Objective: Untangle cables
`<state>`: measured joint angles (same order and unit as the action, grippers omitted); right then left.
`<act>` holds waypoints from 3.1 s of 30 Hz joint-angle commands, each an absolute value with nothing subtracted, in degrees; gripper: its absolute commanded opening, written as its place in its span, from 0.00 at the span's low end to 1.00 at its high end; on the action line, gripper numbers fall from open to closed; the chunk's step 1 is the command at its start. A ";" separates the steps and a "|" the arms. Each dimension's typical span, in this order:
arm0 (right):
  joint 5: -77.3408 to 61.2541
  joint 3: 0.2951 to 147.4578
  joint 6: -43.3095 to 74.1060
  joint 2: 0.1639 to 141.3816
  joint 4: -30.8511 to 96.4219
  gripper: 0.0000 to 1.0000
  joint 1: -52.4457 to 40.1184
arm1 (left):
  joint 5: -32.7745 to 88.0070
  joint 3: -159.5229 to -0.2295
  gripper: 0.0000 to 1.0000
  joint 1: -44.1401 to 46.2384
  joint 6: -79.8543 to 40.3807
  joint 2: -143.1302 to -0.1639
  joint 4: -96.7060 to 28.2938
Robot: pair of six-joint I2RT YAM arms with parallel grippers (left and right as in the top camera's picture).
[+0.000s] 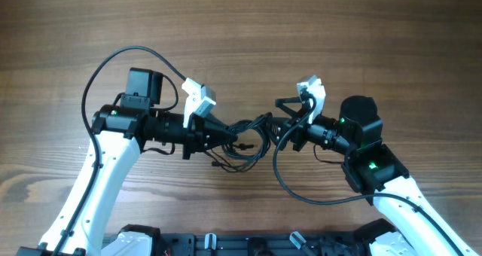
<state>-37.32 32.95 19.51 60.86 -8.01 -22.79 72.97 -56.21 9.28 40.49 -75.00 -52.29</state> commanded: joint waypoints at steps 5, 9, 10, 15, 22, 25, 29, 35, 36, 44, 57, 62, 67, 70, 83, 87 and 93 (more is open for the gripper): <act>-42.65 33.54 16.64 60.86 -8.34 0.87 -23.09 | 74.91 -57.32 0.04 9.65 41.80 -74.26 -53.43; -45.43 33.54 16.62 60.84 -8.32 0.86 -23.07 | 74.91 -57.32 0.04 9.65 41.78 -74.26 -54.11; -45.84 33.54 16.62 60.84 -8.34 0.87 -23.09 | 74.91 -57.32 0.04 9.65 41.80 -74.26 -54.24; -48.25 33.54 16.64 60.86 -8.38 0.86 -23.09 | 74.94 -57.32 0.04 9.65 41.78 -74.26 -54.52; -49.69 33.54 16.64 60.86 -8.95 0.86 -23.09 | 74.94 -57.32 0.04 9.65 41.78 -74.26 -54.54; -49.74 33.54 16.64 60.86 -9.43 0.86 -23.09 | 74.94 -57.32 0.04 9.65 41.80 -74.26 -54.50; -49.89 33.54 16.47 60.86 -10.96 0.88 -23.09 | 74.61 -57.32 0.04 9.65 41.87 -74.26 -54.43; -44.25 33.52 16.21 61.06 -12.38 0.89 -23.09 | 74.35 -57.32 0.04 9.65 43.31 -74.26 -54.48; -43.07 33.54 16.03 61.25 -12.45 0.89 -23.09 | 74.35 -57.32 0.04 9.65 43.31 -74.26 -54.48; -20.60 33.52 19.38 65.91 -9.61 0.85 -23.09 | 74.59 -57.32 0.04 9.65 43.31 -74.26 -54.92; -2.22 33.54 30.65 78.63 -8.51 0.83 -22.92 | 75.44 -57.32 0.04 9.65 43.31 -74.26 -55.11; -20.38 33.54 22.33 79.26 -12.73 0.87 -22.92 | 75.55 -57.32 0.04 9.65 43.31 -74.26 -55.11; -41.69 33.54 23.20 79.29 -21.98 0.80 -23.11 | 81.14 -57.32 0.04 9.65 45.60 -74.26 -54.65; -48.34 33.54 26.63 79.29 -27.35 0.57 -23.66 | 85.69 -57.32 0.04 9.65 48.01 -74.26 -54.46; -34.26 33.52 33.17 79.29 -38.35 0.05 -24.69 | 87.31 -57.32 0.04 18.50 47.79 -74.26 -54.08; -17.15 33.54 33.39 79.29 -40.34 0.05 -24.67 | 87.61 -57.32 0.04 21.89 47.75 -74.26 -54.11; 4.19 33.54 33.67 79.29 -40.49 0.05 -23.07 | 86.48 -57.32 0.04 23.86 47.59 -74.26 -56.05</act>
<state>-31.09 33.06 30.81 77.60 -41.19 -27.83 77.41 -57.78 18.00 46.04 -76.05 -52.01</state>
